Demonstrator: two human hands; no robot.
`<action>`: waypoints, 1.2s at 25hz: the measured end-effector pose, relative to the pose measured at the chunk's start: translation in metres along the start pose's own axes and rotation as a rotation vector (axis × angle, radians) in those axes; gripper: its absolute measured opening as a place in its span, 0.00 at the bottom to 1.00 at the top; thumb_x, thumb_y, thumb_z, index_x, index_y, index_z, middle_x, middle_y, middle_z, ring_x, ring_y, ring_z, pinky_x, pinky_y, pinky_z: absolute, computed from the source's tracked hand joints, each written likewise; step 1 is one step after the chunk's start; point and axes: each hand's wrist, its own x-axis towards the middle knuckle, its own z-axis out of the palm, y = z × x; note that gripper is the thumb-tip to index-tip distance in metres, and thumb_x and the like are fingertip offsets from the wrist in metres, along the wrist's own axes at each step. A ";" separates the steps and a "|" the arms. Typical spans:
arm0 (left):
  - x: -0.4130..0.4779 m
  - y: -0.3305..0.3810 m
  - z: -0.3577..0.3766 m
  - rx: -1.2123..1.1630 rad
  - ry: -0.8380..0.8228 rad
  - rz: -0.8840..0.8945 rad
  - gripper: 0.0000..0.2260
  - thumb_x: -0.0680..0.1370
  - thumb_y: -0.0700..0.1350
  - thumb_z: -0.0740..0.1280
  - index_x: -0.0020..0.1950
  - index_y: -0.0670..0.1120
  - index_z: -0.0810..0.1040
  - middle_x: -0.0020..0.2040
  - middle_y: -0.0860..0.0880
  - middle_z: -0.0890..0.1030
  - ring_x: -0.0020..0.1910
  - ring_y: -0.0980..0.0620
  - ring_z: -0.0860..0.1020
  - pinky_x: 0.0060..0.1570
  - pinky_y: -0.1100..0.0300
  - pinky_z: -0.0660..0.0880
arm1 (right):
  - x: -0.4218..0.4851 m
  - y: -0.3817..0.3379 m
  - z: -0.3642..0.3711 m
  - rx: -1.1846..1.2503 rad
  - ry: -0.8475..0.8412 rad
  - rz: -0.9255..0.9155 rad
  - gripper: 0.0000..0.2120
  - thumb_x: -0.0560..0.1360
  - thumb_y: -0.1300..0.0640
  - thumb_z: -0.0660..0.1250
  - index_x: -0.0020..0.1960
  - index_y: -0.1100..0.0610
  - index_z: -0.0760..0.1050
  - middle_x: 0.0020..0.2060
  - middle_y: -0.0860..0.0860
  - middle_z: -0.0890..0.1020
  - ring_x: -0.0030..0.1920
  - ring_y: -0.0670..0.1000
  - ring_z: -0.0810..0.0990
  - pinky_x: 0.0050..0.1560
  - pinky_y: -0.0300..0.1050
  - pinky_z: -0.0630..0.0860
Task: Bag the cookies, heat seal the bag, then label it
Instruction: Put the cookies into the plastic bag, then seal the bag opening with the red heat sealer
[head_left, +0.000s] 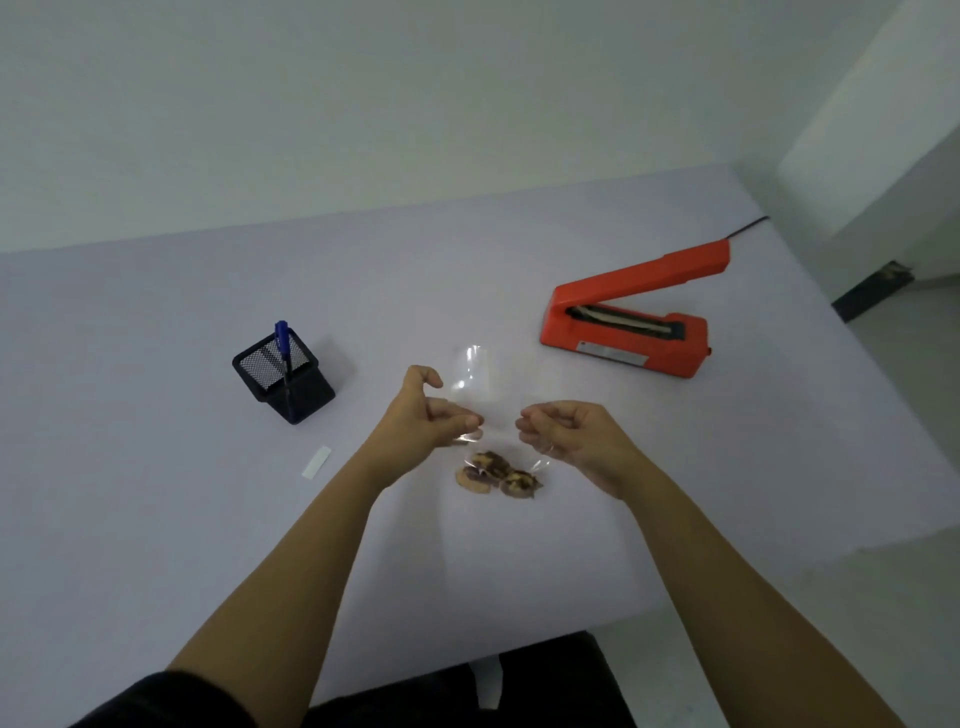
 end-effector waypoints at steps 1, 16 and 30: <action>0.005 0.007 0.008 -0.017 -0.007 -0.004 0.16 0.74 0.35 0.69 0.54 0.42 0.63 0.41 0.47 0.85 0.39 0.52 0.84 0.40 0.63 0.80 | -0.002 -0.008 -0.011 0.002 -0.020 -0.007 0.06 0.76 0.60 0.64 0.50 0.58 0.79 0.44 0.51 0.85 0.45 0.49 0.84 0.50 0.39 0.80; 0.081 -0.001 0.121 0.034 0.110 -0.036 0.08 0.79 0.42 0.64 0.46 0.43 0.82 0.39 0.48 0.84 0.40 0.54 0.82 0.49 0.61 0.76 | 0.005 -0.017 -0.133 0.209 0.087 0.142 0.04 0.75 0.62 0.66 0.47 0.61 0.79 0.44 0.56 0.83 0.44 0.49 0.84 0.46 0.38 0.80; 0.147 -0.004 0.178 -0.072 0.364 -0.267 0.10 0.79 0.43 0.63 0.43 0.39 0.80 0.33 0.48 0.80 0.25 0.58 0.75 0.29 0.68 0.73 | 0.049 -0.012 -0.187 0.133 0.308 0.168 0.08 0.72 0.61 0.70 0.51 0.58 0.77 0.48 0.58 0.83 0.43 0.50 0.83 0.41 0.36 0.78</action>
